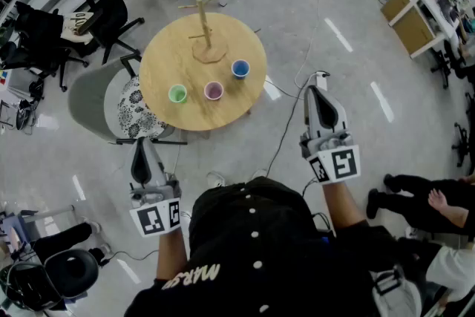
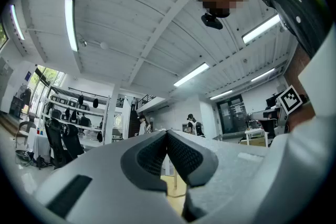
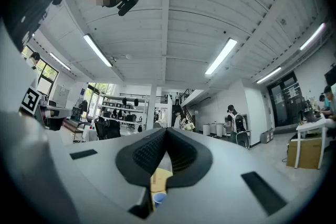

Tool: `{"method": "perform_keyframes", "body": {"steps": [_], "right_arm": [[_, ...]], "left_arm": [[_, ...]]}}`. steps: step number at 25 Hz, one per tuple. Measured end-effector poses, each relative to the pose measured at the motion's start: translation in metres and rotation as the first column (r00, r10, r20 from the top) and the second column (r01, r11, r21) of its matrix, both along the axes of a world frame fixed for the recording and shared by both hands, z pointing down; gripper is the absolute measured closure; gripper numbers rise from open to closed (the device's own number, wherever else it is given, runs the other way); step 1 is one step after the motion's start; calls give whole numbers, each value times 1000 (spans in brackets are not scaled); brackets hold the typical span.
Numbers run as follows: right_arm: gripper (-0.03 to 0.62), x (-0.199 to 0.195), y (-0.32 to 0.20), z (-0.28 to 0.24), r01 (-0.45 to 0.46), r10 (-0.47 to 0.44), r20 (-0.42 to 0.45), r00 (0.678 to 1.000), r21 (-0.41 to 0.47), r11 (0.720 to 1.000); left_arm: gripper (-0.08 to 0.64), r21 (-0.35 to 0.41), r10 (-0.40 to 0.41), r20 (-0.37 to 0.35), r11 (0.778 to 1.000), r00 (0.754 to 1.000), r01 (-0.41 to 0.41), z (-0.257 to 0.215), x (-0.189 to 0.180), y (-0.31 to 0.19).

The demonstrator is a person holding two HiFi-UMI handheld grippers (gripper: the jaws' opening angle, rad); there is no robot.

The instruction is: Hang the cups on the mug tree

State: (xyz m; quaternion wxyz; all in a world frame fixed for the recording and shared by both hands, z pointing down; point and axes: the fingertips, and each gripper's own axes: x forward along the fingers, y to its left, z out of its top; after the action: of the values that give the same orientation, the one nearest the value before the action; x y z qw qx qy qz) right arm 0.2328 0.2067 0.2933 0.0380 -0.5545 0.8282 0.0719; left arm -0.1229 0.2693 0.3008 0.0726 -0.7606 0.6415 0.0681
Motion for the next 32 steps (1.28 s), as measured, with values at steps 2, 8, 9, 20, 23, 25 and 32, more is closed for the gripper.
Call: {"method": "perform_keyframes", "body": {"steps": [2, 8, 9, 20, 23, 25, 32], "right_arm": [[600, 2, 0, 1, 3, -3, 12, 1000, 4, 1000], [597, 4, 6, 0, 52, -53, 109, 993, 13, 999], [592, 4, 7, 1, 50, -51, 97, 994, 12, 999], [235, 11, 17, 2, 167, -171, 116, 978, 38, 985], [235, 20, 15, 9, 180, -182, 121, 976, 22, 983], [239, 27, 14, 16, 191, -191, 125, 974, 8, 981], [244, 39, 3, 29, 211, -208, 131, 969, -10, 977]], "left_arm": [[565, -1, -1, 1, 1000, 1000, 1, 1, 2, 0], [565, 4, 0, 5, 1000, 1000, -1, 2, 5, 2], [565, 5, 3, 5, 1000, 1000, -3, 2, 6, 2], [565, -9, -38, 17, 999, 999, 38, 2, 26, 16], [565, -11, -59, 26, 998, 998, 59, 2, 36, 22], [565, -12, -77, 27, 997, 997, 77, 3, 44, 27], [565, -24, -105, 28, 994, 994, 105, 12, 55, 25]]}}
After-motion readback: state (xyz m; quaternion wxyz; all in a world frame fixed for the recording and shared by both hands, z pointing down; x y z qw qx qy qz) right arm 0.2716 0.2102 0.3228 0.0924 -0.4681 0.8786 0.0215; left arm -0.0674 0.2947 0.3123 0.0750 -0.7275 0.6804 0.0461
